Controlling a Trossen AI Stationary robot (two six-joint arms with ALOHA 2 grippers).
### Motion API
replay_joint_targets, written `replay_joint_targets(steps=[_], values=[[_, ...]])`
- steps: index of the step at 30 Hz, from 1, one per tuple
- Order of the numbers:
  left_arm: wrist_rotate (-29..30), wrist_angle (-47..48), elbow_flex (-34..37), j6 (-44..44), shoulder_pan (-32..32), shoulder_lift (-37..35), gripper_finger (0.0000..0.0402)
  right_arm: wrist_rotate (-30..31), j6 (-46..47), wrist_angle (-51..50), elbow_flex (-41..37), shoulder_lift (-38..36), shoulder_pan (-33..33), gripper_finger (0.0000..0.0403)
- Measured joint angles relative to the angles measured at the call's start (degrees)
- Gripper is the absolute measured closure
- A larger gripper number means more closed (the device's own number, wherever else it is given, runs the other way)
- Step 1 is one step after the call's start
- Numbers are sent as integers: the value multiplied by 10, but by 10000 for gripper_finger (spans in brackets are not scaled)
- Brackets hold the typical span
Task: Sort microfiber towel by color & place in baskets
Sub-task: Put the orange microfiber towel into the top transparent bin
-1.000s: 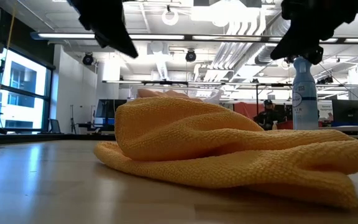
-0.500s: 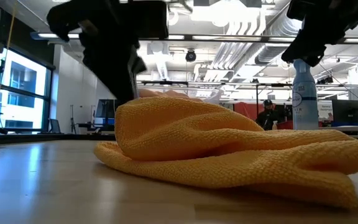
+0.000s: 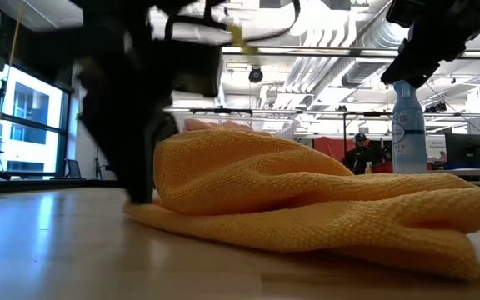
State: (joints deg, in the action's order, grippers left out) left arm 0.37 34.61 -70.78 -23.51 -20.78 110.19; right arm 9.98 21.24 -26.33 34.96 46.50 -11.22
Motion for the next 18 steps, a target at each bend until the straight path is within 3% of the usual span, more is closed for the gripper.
replay_joint_targets(steps=[12,18], values=[[20,-26,-2,-109,0,49,400,5,-8,0,0,0,0,403],[17,-33,-1,-153,1,41,366,5,-6,0,0,0,0,403]])
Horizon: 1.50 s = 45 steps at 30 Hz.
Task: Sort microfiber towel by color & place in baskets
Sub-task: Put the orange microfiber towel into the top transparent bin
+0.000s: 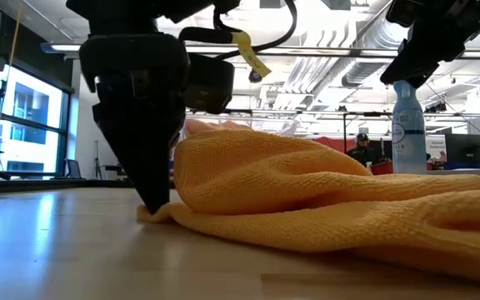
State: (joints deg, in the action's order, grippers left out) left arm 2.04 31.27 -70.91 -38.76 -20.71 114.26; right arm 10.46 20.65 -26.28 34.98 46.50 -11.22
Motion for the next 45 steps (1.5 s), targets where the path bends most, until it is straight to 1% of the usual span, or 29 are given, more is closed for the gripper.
replay_joint_targets(steps=[4,6,10,14,20,24,30,32,34,35,37,39,42,45], values=[[-1,-2,1,-12,0,-9,334,0,6,0,0,0,0,403],[2,1,2,-21,0,-15,325,0,13,0,0,0,0,403],[7,20,-5,-31,5,-26,321,0,14,0,0,0,0,403],[33,48,-31,-29,8,-47,321,0,18,1,0,0,0,403],[79,111,-56,16,8,-62,321,0,20,4,0,0,0,403],[71,109,-54,43,8,-48,321,0,29,6,0,0,0,403],[41,93,-33,45,8,-15,321,0,35,7,0,0,0,403],[40,90,-31,44,8,-7,321,0,35,7,0,0,0,403],[34,91,-31,45,8,-5,328,2,33,7,0,0,0,403],[31,91,-31,47,8,-4,338,5,33,7,0,0,0,403],[27,91,-31,48,8,-5,374,7,33,7,0,0,0,403],[26,96,-31,37,10,-12,393,7,28,7,0,0,0,403],[31,118,-32,24,11,-33,398,9,21,7,0,0,0,403],[34,179,-49,16,11,-66,400,9,18,7,0,0,0,403]])
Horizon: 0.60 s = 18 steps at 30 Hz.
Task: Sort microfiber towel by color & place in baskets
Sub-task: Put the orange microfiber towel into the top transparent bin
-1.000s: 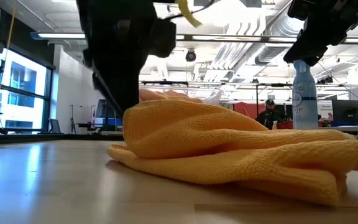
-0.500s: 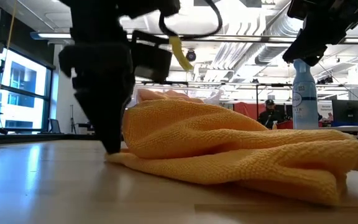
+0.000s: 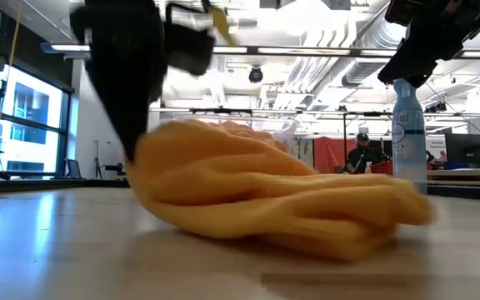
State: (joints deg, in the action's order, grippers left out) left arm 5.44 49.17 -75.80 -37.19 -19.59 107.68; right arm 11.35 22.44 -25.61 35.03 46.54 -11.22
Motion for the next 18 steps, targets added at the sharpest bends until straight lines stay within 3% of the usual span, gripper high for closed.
replay_joint_targets(steps=[6,14,18], values=[[61,76,-54,-15,-10,-109,401,0,0,0,0,0,0,403],[287,74,-120,-41,-49,-248,401,0,-9,-3,0,0,0,403],[380,60,-152,0,-65,-282,402,-1,-9,-3,0,0,0,403]])
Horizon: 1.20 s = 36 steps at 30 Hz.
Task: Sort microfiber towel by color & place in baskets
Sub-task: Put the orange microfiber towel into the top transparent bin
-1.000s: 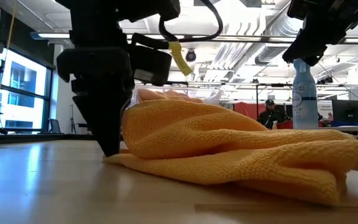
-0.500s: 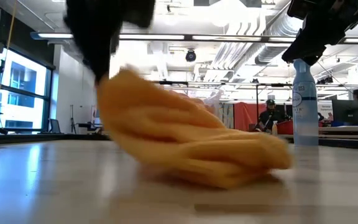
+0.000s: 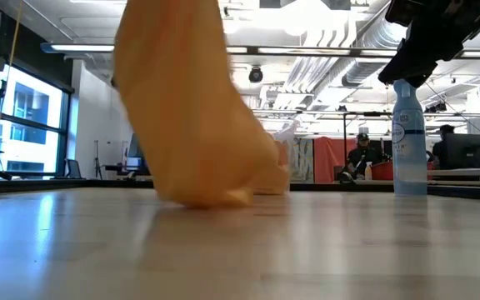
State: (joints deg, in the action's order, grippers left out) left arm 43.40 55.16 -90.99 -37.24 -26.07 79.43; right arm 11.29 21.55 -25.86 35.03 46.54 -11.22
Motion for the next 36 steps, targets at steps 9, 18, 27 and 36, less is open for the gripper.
replay_joint_targets(steps=[9,18,27,36], values=[[105,-110,-65,242,13,-16,401,-3,0,0,0,0,0,403],[113,-264,-98,476,122,-16,401,1,15,0,0,0,0,403],[-44,-445,-98,652,264,-12,401,46,63,0,0,0,0,403],[-210,-504,-98,679,389,11,401,124,86,1,0,0,0,403]])
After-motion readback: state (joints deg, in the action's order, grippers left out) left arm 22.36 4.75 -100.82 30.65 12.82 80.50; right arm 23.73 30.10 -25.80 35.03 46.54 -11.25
